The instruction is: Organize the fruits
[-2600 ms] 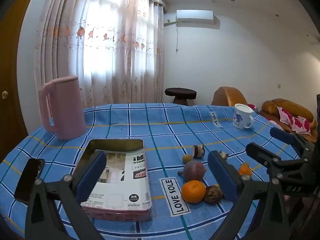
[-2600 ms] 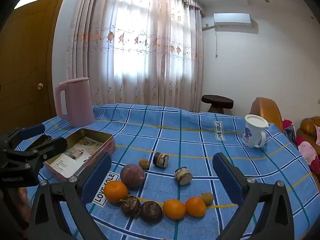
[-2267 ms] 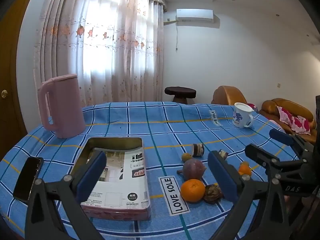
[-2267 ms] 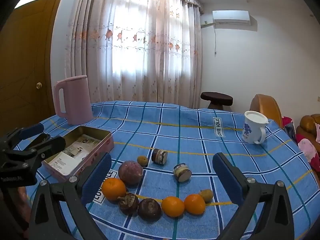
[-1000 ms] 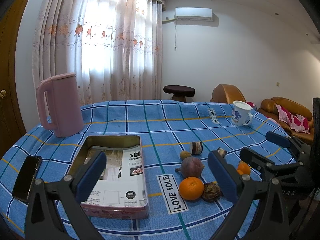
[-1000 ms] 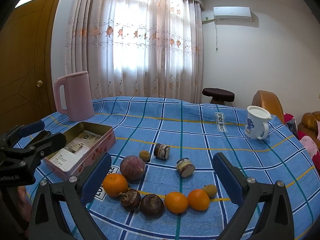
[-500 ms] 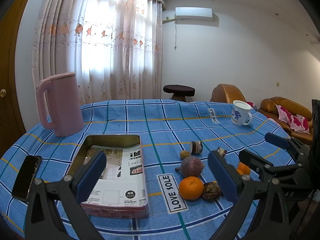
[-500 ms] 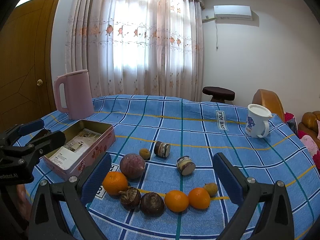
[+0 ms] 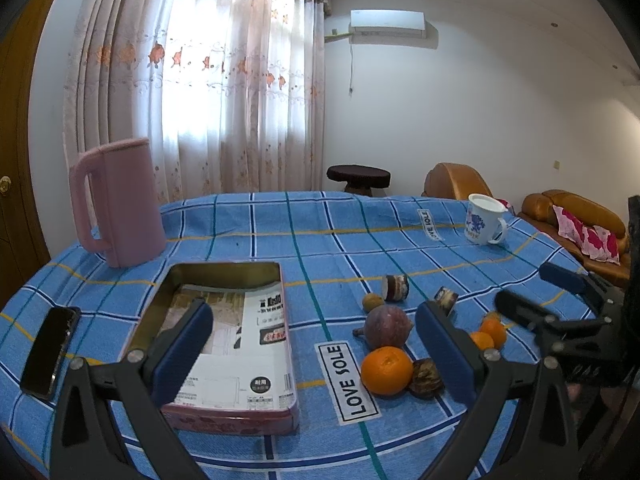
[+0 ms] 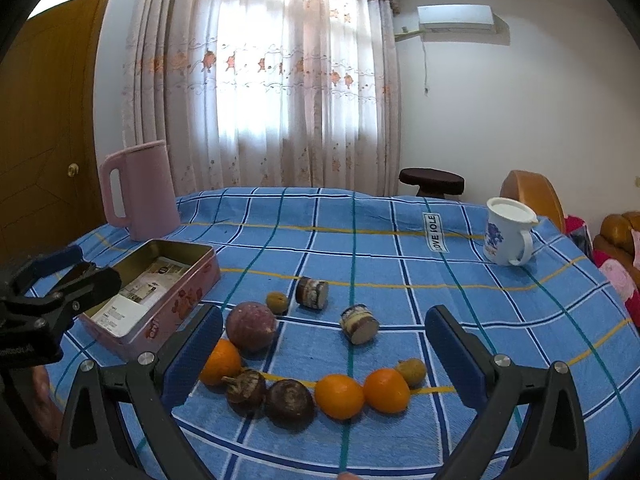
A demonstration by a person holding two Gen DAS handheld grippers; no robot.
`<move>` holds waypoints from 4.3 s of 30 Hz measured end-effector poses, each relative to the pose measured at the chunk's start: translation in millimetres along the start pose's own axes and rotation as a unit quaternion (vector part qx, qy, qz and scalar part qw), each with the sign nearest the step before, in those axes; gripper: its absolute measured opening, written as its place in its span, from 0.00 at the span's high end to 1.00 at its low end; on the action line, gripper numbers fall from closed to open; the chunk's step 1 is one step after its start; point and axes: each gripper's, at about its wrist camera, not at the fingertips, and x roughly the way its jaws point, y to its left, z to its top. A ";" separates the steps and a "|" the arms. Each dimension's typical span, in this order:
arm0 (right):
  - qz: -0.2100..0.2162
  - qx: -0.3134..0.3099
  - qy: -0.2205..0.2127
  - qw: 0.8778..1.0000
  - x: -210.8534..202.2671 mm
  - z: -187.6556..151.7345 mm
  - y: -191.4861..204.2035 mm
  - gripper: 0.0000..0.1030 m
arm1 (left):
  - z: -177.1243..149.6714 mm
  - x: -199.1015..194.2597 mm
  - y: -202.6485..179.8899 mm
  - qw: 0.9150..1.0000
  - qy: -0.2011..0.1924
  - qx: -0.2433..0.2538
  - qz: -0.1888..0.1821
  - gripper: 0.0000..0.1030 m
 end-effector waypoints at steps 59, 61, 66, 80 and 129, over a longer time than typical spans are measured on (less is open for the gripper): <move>0.026 -0.068 0.144 0.987 60.5 -40.3 -4.9 0.62 | -36.2 91.2 -61.5 0.982 0.141 0.100 -0.069 0.44; 0.033 -0.063 0.146 0.987 63.1 -38.5 -6.3 0.63 | -36.5 89.8 -60.4 0.982 0.140 0.098 -0.075 0.46; 0.053 -0.044 0.134 0.989 54.4 -41.7 -13.3 0.64 | -37.2 84.8 -57.1 0.984 0.127 0.091 -0.086 0.56; 0.061 -0.036 0.079 0.994 36.2 -24.1 -9.7 0.64 | -23.0 55.3 -42.1 0.990 0.076 0.054 -0.107 0.56; 0.213 -0.117 0.045 0.969 92.8 36.0 149.2 0.64 | -9.1 51.1 98.5 0.997 0.050 -0.050 0.033 0.56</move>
